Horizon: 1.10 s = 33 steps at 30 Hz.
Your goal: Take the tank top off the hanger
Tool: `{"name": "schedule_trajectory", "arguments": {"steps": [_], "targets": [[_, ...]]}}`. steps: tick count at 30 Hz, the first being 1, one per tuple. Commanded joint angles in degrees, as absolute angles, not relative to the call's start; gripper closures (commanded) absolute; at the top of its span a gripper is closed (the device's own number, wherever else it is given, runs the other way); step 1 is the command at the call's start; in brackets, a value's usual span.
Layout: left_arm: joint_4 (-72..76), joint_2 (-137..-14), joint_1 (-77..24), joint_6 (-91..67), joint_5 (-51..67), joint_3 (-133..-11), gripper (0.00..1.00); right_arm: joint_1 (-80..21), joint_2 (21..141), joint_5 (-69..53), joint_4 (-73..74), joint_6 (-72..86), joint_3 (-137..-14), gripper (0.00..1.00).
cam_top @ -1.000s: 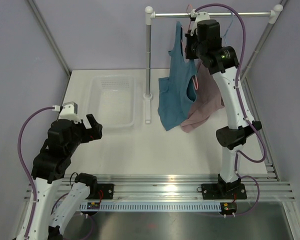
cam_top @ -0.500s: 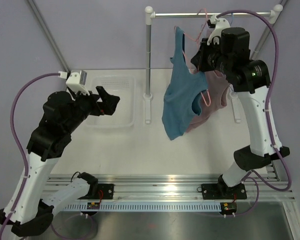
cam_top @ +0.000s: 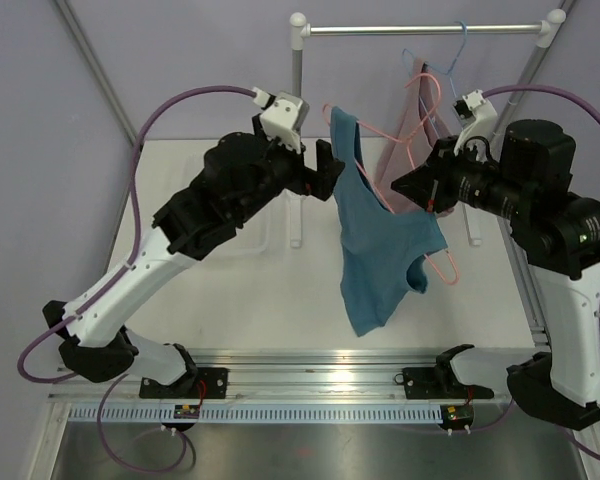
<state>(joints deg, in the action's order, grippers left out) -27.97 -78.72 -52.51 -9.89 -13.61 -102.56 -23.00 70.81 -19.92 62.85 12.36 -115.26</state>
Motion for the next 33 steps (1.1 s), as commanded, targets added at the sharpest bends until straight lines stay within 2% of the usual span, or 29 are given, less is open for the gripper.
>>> {"name": "schedule_trajectory", "arguments": {"steps": [1, 5, 6, 8, 9, 13, 16, 17, 24, 29, 33], "targets": [[-22.95, -82.08, -54.14, -6.42, -16.96, -105.64, 0.09, -23.29, 68.03, -27.33, 58.19, 13.45, -113.30, 1.00], [-21.27, -84.37, -54.32, -5.98, -18.81, -105.47, 0.19, -23.29, 65.31, -29.71, 56.95, 13.27, -111.18, 1.00], [-20.75, -84.72, -54.23, -5.80, -19.16, -105.47, 0.30, -23.29, 65.13, -29.62, 56.87, 13.27, -111.09, 1.00], [-20.74, -85.69, -54.32, -5.45, -20.03, -105.47, 0.44, -23.38, 65.04, -28.66, 57.39, 13.01, -111.44, 1.00], [-20.39, -85.69, -54.23, -5.19, -21.00, -105.56, 0.61, -23.38, 65.04, -28.65, 57.57, 12.92, -111.53, 1.00], [-20.92, -86.13, -54.23, -5.01, -23.28, -105.65, 0.86, -23.29, 64.43, -26.82, 57.39, 12.66, -110.92, 1.00], [-20.30, -84.56, -54.23, -5.10, -24.08, -104.07, 0.87, -23.38, 64.69, -25.31, 57.48, 11.70, -109.25, 1.00], [-20.30, -84.20, -54.23, -5.36, -24.69, -103.63, 0.99, -23.38, 64.60, -25.49, 57.31, 11.43, -107.68, 1.00], [-25.30, -82.01, -51.43, -11.85, -42.25, -102.75, 1.00, -23.29, 58.90, -35.06, 54.15, 5.64, -95.11, 1.00], [-31.63, -80.51, -45.54, -21.51, -43.16, -102.04, 1.00, -23.29, 48.79, -37.80, 49.06, 2.55, -85.19, 1.00], [-36.90, -80.16, -42.02, -25.74, -37.29, -100.82, 1.00, -23.38, 41.41, -35.95, 37.92, 3.43, -78.41, 1.00]]}}
